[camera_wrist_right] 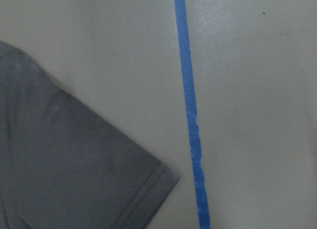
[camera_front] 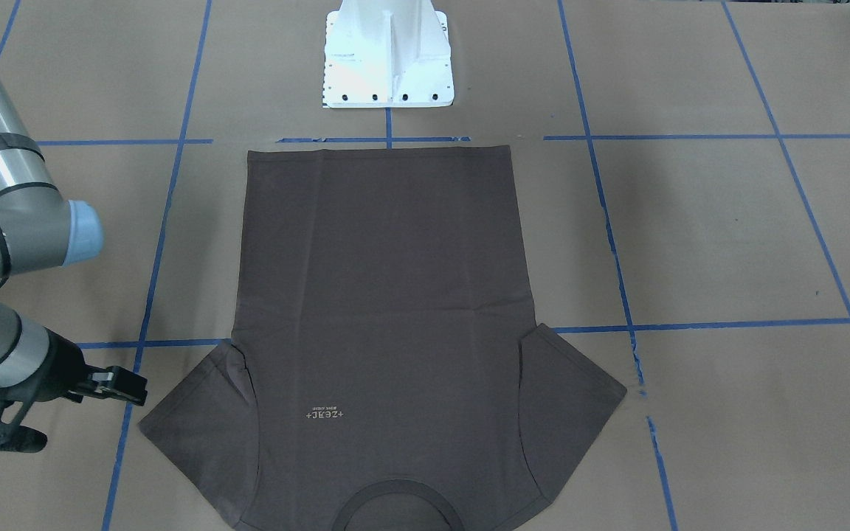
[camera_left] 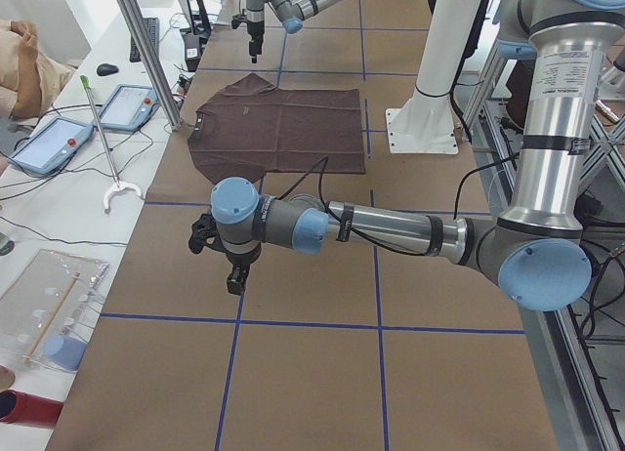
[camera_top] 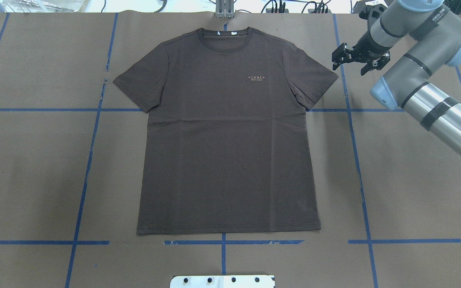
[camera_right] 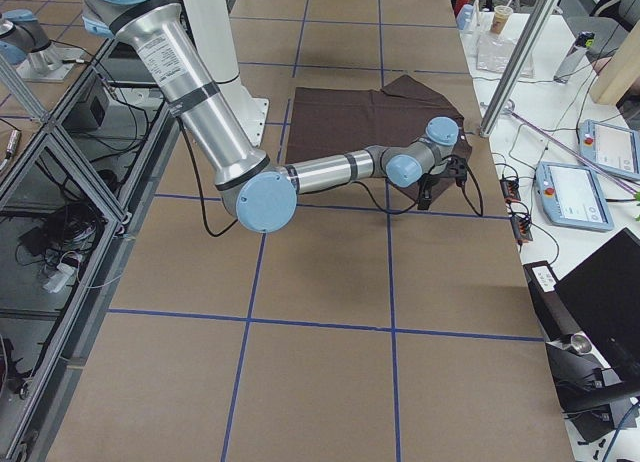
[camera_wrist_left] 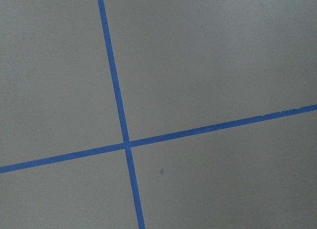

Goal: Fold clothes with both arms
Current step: 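Move the right gripper to the shirt's sleeve nearest it and pinch it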

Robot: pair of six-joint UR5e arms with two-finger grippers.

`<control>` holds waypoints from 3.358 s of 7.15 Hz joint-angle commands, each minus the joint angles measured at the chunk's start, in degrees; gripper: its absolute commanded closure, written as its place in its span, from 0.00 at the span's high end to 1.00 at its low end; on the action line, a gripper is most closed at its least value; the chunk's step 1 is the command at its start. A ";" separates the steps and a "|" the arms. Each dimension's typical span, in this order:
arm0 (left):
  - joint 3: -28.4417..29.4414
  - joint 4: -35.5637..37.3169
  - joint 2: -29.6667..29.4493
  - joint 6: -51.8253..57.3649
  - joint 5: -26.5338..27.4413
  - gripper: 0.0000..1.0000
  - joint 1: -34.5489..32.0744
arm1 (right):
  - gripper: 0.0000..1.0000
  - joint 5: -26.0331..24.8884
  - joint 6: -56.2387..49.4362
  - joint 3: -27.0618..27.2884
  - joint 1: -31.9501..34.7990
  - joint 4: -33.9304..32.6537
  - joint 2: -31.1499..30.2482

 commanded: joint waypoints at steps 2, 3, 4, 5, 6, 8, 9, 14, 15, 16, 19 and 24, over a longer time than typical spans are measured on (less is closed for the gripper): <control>-0.37 -0.20 0.38 0.09 -0.08 1.00 0.02 | 0.97 -5.86 11.47 -5.18 -2.52 2.30 3.72; -0.37 -0.20 0.56 0.18 -0.08 1.00 0.02 | 0.93 -6.92 12.48 -5.81 -3.05 2.21 3.74; -0.46 -0.20 0.56 0.27 -0.17 1.00 0.02 | 0.85 -6.93 12.49 -6.51 -3.14 2.21 3.74; -0.46 -0.20 0.56 0.27 -0.17 1.00 0.02 | 0.80 -6.93 12.49 -6.95 -3.23 2.21 3.74; -0.55 -0.20 0.56 0.27 -0.17 1.00 0.02 | 0.77 -7.11 12.49 -7.13 -3.41 2.12 3.74; -0.46 -0.20 0.65 0.27 -0.17 1.00 0.02 | 0.62 -7.11 12.49 -8.10 -3.58 2.21 3.91; -0.46 -0.20 0.65 0.27 -0.08 1.00 0.02 | 0.55 -7.19 12.49 -8.19 -3.58 2.21 3.74; -0.28 -0.20 0.65 0.27 -0.08 1.00 0.02 | 0.00 -7.11 12.83 -7.93 -3.58 1.86 5.92; -0.20 -0.20 0.65 0.27 -0.08 1.00 0.02 | 0.00 -7.11 15.36 -7.84 -4.45 1.77 8.02; -0.28 -0.20 0.65 0.27 -0.17 1.00 0.02 | 0.00 -7.19 17.47 -8.01 -5.59 1.77 9.96; -0.46 -0.20 0.65 0.27 -0.17 1.00 0.02 | 0.00 -15.80 26.54 -12.03 -11.13 1.86 16.72; -0.20 -0.38 0.56 -0.17 -4.43 1.00 0.11 | 1.00 -16.78 26.46 -12.32 -11.93 2.21 17.01</control>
